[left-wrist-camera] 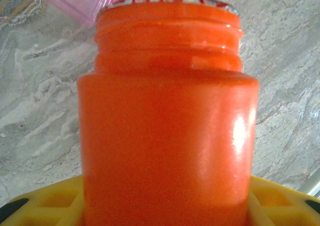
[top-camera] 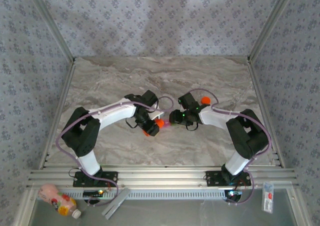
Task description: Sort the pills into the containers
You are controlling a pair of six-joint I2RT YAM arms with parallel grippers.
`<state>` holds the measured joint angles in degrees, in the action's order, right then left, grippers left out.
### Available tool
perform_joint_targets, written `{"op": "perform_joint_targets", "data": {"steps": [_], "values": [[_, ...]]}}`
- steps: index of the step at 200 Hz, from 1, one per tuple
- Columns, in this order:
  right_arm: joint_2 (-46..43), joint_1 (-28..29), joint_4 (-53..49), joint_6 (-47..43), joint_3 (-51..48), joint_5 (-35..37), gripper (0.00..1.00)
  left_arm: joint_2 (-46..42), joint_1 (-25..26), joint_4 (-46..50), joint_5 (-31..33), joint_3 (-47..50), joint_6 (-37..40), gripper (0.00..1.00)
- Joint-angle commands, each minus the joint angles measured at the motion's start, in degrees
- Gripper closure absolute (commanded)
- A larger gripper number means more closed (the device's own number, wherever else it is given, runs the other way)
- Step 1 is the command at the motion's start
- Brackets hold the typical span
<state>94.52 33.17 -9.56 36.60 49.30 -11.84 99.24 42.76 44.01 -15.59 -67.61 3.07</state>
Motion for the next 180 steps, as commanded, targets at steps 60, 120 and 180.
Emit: {"op": "perform_joint_targets", "data": {"steps": [60,120,180], "values": [[0.6,0.6,-0.4,0.7,-0.5,-0.4,0.49,1.9,-0.1,3.3,-0.4,-2.4,1.1,1.0],[0.5,0.6,-0.4,0.8,-0.7,-0.3,0.48,3.3,0.2,5.0,0.1,-4.0,1.8,1.0],[0.5,0.6,-0.3,0.9,-0.8,-0.3,0.48,4.5,0.3,7.4,1.1,-6.0,2.6,1.0]]}}
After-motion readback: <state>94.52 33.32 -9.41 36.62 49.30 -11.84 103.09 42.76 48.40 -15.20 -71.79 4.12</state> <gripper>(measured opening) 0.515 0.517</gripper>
